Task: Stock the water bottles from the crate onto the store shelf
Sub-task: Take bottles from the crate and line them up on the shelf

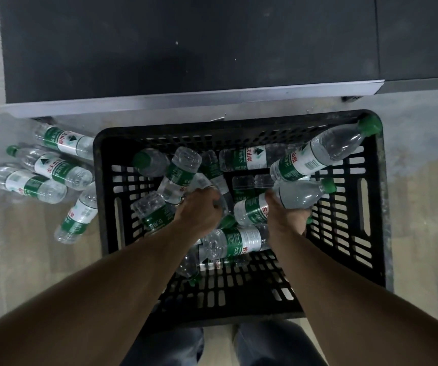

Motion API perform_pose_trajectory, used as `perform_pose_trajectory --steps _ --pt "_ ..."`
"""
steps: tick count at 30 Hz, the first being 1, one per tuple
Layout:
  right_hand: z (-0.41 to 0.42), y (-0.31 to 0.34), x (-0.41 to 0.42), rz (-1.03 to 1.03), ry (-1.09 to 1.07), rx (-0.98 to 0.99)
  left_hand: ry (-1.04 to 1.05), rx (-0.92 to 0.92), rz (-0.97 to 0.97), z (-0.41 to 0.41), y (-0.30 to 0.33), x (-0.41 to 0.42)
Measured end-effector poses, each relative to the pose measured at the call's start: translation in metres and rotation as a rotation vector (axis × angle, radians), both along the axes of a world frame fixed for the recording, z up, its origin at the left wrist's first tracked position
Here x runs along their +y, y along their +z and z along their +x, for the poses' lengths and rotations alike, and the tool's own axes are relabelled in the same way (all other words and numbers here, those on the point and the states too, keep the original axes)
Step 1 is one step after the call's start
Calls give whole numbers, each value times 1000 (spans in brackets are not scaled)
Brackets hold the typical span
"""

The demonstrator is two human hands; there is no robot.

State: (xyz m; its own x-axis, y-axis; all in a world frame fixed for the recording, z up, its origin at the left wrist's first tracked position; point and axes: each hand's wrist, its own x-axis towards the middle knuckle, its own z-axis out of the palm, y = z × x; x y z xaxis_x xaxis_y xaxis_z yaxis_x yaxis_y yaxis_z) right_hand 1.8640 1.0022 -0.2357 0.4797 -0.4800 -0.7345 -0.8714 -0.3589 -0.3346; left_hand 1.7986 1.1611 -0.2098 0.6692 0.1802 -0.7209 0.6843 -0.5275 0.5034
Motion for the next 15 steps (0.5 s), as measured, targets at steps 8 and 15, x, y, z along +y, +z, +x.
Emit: perform_pose_trajectory --steps 8,15 --pt "-11 63 7 -42 316 -290 -11 -22 -107 -9 56 -25" --pt "-15 145 15 -14 600 -344 203 -64 -378 -1 126 -33"
